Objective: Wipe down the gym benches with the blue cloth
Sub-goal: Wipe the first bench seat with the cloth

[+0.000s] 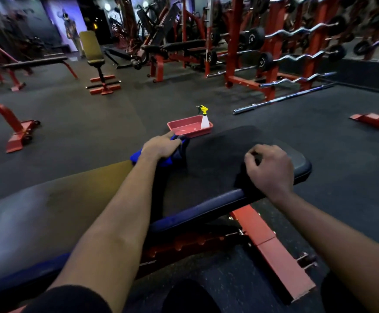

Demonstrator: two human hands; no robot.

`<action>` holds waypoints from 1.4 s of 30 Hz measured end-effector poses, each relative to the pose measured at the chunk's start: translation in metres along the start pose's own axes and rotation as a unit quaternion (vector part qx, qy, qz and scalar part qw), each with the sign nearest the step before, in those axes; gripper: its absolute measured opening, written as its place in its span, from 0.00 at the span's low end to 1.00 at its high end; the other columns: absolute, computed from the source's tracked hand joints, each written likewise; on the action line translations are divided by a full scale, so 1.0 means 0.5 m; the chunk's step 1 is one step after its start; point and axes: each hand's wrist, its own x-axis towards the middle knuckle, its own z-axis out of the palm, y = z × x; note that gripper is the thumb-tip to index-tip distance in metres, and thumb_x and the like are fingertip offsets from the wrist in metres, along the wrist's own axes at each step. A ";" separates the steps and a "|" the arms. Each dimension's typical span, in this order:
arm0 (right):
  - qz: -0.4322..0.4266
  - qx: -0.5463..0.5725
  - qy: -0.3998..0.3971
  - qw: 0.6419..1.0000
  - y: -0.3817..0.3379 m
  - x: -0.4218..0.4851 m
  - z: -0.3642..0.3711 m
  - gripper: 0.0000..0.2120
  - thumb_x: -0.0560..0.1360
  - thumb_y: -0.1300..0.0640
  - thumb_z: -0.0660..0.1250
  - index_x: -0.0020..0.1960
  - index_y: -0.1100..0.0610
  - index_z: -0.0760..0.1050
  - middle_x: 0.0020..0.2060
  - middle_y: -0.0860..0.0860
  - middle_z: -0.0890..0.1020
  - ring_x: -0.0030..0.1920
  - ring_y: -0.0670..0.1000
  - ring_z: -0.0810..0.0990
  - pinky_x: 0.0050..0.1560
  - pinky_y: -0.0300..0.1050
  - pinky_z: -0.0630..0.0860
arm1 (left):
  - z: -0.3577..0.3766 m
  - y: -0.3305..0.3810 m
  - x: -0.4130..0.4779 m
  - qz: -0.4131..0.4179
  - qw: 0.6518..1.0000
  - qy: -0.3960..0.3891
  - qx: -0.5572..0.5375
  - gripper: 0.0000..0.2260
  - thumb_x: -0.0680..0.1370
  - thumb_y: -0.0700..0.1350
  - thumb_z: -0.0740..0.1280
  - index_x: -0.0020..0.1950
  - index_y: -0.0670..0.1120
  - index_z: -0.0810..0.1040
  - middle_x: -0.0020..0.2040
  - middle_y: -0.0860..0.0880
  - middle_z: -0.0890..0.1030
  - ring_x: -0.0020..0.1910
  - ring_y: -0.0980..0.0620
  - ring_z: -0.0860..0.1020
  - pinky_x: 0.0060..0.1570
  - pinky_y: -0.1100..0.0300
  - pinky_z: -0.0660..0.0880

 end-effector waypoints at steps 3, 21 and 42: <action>0.003 -0.014 -0.033 0.999 0.029 0.014 0.020 0.11 0.72 0.52 0.63 0.40 0.56 0.82 0.37 0.51 0.83 0.43 0.55 0.78 0.43 0.48 0.73 | -0.001 -0.004 0.014 -0.019 1.000 -0.012 0.015 0.25 0.76 0.62 0.50 0.65 0.51 0.72 0.71 0.45 0.73 0.68 0.42 0.71 0.68 0.48 0.66; -0.014 0.016 -0.001 1.000 0.058 0.009 0.038 0.12 0.74 0.53 0.62 0.33 0.55 0.76 0.32 0.49 0.79 0.37 0.50 0.74 0.37 0.46 0.67 | 0.039 0.187 0.110 0.095 0.994 -0.042 -0.025 0.18 0.81 0.57 0.60 0.69 0.53 0.73 0.68 0.48 0.75 0.64 0.47 0.73 0.60 0.58 0.66; 0.006 0.097 0.081 0.992 0.070 0.008 0.050 0.07 0.68 0.59 0.58 0.37 0.57 0.74 0.34 0.51 0.77 0.39 0.56 0.74 0.41 0.51 0.69 | 0.096 0.405 0.161 0.186 0.982 -0.024 -0.036 0.15 0.81 0.52 0.58 0.66 0.51 0.72 0.67 0.44 0.75 0.65 0.42 0.73 0.64 0.49 0.68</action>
